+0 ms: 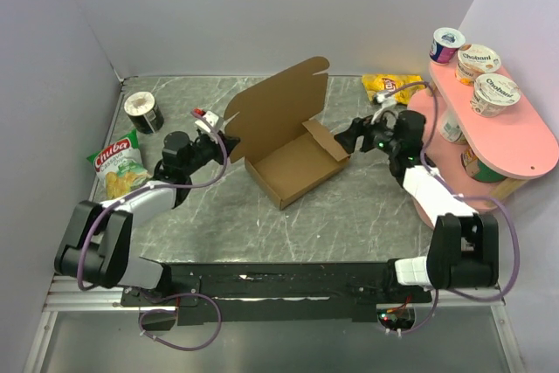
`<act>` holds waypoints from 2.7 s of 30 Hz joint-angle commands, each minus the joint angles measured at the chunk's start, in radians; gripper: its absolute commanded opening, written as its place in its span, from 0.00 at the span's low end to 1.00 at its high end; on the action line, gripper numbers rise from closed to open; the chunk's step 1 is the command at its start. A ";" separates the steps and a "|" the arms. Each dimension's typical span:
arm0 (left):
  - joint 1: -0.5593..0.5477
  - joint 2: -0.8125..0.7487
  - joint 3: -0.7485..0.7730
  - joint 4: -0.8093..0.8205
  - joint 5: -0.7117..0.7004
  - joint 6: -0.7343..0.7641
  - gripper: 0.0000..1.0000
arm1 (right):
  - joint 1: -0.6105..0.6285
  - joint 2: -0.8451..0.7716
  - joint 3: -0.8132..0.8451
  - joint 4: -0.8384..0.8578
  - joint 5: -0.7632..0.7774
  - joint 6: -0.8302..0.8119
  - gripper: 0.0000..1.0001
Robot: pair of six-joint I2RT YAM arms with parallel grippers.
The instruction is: Fold the paper box
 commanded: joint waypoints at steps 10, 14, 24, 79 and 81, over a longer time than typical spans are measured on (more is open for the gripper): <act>0.042 -0.307 -0.179 -0.047 0.231 -0.103 0.01 | -0.089 -0.071 0.085 -0.051 -0.328 -0.090 0.89; 0.042 -0.383 -0.205 -0.073 0.239 -0.100 0.01 | -0.103 -0.078 0.097 -0.099 -0.310 -0.149 0.89; 0.042 -0.393 -0.207 -0.059 0.296 -0.137 0.01 | -0.157 -0.091 0.085 -0.054 -0.400 -0.171 0.89; 0.042 -0.384 -0.172 -0.160 0.212 -0.036 0.01 | 0.167 0.127 0.024 -0.582 0.144 0.079 0.67; 0.042 -0.387 -0.173 -0.160 0.212 -0.036 0.01 | 0.175 0.140 0.033 -0.599 0.167 0.088 0.61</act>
